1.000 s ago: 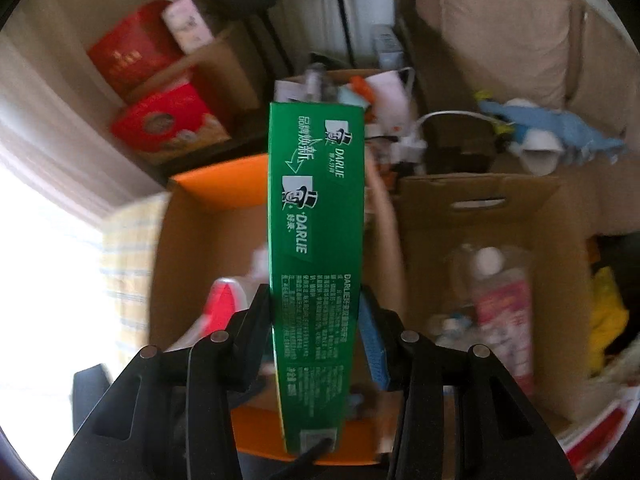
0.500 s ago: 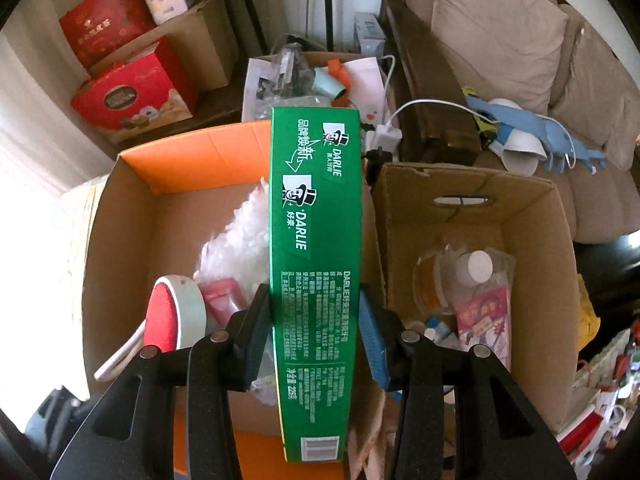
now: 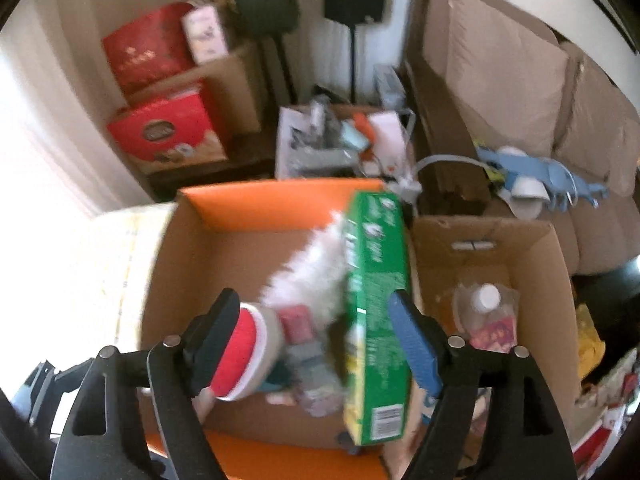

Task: Organize objects
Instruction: 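Open both grippers to drop the toothpaste box into the box, then move both grippers back toward the black lanyard strap on the tablecloth, then close the right gripper on the lanyard clip while the left gripper pinches its cord, then lift and carry the lanyard over the cardboard box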

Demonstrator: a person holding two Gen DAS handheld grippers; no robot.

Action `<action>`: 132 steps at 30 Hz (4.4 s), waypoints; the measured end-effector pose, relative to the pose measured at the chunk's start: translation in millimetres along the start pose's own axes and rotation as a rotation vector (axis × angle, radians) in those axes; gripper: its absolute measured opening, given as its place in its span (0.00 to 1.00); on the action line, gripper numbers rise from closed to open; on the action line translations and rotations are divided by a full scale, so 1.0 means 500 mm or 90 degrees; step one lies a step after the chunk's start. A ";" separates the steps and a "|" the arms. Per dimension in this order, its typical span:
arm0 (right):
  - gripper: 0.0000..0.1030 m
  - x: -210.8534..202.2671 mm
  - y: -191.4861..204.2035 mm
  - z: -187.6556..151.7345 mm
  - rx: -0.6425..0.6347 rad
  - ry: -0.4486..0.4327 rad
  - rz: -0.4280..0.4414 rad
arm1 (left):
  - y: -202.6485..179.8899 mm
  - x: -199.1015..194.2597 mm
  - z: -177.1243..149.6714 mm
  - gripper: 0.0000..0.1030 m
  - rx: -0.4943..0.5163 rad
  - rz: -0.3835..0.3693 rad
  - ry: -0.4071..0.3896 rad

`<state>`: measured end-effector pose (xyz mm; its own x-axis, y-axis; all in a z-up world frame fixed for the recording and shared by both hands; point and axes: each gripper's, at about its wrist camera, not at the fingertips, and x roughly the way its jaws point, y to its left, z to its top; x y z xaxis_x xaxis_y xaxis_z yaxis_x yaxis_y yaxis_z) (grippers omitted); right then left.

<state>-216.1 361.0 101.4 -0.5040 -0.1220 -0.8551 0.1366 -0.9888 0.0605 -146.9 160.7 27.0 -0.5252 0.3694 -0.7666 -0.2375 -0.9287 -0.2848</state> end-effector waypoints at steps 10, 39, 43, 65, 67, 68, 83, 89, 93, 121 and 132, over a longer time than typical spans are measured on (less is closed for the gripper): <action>0.77 -0.009 0.160 0.010 -0.066 -0.021 0.086 | 0.158 -0.046 -0.023 0.94 -0.062 0.073 -0.008; 0.26 0.203 0.385 0.005 -0.137 0.105 0.124 | 0.267 0.081 -0.100 0.72 -0.108 0.127 0.053; 0.25 0.246 0.388 -0.007 -0.145 0.129 0.105 | 0.288 0.074 -0.103 0.71 -0.112 0.138 0.054; 0.23 0.379 0.484 -0.053 -0.243 0.234 -0.090 | 0.396 0.034 -0.148 0.71 -0.168 0.124 0.039; 0.23 0.391 0.483 -0.055 -0.241 0.241 -0.114 | 0.409 0.029 -0.150 0.71 -0.177 0.118 0.036; 0.23 0.396 0.478 -0.056 -0.232 0.246 -0.122 | 0.416 0.028 -0.151 0.71 -0.181 0.113 0.035; 0.13 0.439 0.457 -0.038 -0.182 0.283 -0.097 | 0.459 0.011 -0.168 0.71 -0.207 0.068 0.025; 0.10 0.413 0.464 -0.053 -0.179 0.248 -0.049 | 0.445 0.025 -0.174 0.71 -0.197 0.053 0.038; 0.10 0.371 0.475 -0.063 -0.175 0.215 -0.010 | 0.424 0.040 -0.170 0.72 -0.187 0.040 0.047; 0.10 0.155 0.399 -0.076 -0.131 0.115 0.158 | 0.267 0.099 -0.100 0.31 -0.127 -0.006 0.001; 0.10 0.109 0.380 -0.074 -0.127 0.090 0.177 | 0.227 0.066 -0.087 0.02 -0.099 0.000 -0.007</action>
<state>-186.0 169.7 47.1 -0.3034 -0.3569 -0.8835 0.4221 -0.8816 0.2112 -155.6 66.2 -56.0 -0.5347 0.3690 -0.7602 -0.1080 -0.9221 -0.3716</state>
